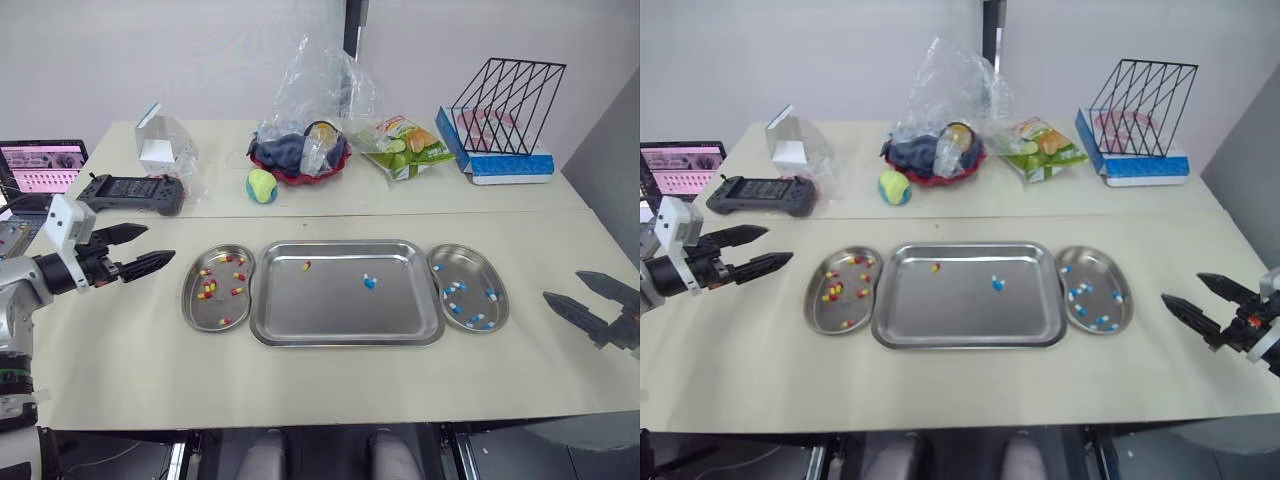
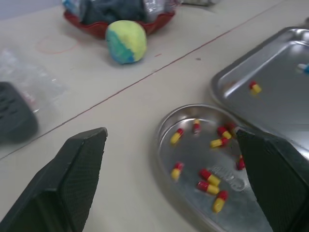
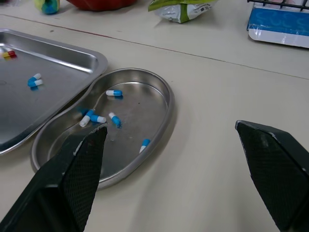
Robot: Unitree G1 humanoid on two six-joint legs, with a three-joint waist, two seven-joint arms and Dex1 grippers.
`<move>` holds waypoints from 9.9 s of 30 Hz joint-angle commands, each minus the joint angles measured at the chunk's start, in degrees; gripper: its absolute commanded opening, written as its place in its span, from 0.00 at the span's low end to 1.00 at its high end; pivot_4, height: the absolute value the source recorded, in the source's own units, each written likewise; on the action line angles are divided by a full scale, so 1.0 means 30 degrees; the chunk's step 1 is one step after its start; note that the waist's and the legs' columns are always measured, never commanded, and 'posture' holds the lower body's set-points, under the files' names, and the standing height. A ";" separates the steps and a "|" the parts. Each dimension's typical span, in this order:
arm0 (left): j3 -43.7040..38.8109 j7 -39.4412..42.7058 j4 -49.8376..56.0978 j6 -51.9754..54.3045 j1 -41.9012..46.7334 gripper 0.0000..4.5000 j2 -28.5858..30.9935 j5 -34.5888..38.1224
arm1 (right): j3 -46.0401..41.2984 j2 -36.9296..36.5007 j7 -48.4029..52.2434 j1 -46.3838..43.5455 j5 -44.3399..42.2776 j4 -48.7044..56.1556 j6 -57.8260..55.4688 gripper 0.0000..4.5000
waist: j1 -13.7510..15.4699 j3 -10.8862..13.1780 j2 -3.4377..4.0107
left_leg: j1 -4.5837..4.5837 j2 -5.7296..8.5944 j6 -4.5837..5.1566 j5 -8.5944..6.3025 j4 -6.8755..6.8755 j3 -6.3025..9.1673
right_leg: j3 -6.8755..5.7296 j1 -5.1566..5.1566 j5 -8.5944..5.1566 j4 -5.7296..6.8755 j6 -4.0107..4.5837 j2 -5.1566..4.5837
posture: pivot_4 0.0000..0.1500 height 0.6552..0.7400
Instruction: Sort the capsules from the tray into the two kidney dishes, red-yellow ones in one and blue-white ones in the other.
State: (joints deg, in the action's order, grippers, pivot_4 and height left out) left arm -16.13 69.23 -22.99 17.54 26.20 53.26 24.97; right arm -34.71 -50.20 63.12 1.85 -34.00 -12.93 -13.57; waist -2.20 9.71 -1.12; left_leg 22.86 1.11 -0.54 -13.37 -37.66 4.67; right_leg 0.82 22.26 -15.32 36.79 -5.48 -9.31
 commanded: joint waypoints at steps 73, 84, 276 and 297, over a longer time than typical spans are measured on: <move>1.0516 -1.1748 0.5175 0.8647 0.4508 0.01 -1.2215 -0.6834 | -0.0869 0.0562 -0.0807 0.3870 -0.1516 0.9622 -0.3195 1.00 | 0.0723 0.0000 -0.0027 | 0.0032 0.0065 -0.0011 0.0008 -0.0079 0.0027 | 0.0009 -0.0046 -0.0003 -0.0010 -0.0016 -0.0035 | 1.00 0.94; 0.5899 -0.7957 0.7291 0.8695 0.5583 0.01 -0.9010 -0.2606 | 0.0547 0.0257 -0.0520 0.2332 -0.1327 0.8542 -0.3121 1.00 | 0.0493 -0.0001 -0.0024 | 0.0043 0.0058 -0.0016 0.0011 -0.0076 0.0032 | 0.0007 -0.0024 -0.0003 -0.0007 -0.0015 -0.0029 | 1.00 0.94; -0.3752 0.0214 1.0905 -0.2175 -1.1117 1.00 -0.2202 0.3563 | 1.7165 0.7143 -0.1252 -1.4161 1.0361 -0.0134 -0.4488 0.35 | -0.0086 0.0000 -0.0016 | 0.0040 -0.0010 -0.0012 0.0003 0.0020 0.0021 | 0.0001 0.0107 -0.0012 0.0035 0.0023 0.0017 | 1.00 0.94; -0.3540 0.0241 1.0510 -0.2255 -1.0700 1.00 -0.2123 0.3449 | 1.4305 0.7409 -0.1611 -1.5273 0.6915 0.4660 -0.9884 0.35 | -0.0083 0.0002 -0.0012 | 0.0118 -0.0009 -0.0014 0.0005 0.0017 0.0023 | 0.0005 0.0230 -0.0008 0.0099 0.0028 0.0013 | 1.00 0.94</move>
State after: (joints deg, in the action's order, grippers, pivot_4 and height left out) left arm -25.90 69.84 8.18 12.22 -6.40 46.69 35.31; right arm 11.55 -27.74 59.47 -42.59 -10.59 -3.59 -40.22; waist -2.44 9.72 -1.16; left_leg 23.24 1.08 -0.58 -13.36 -37.61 4.74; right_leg 0.83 23.01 -15.34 37.10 -5.38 -9.27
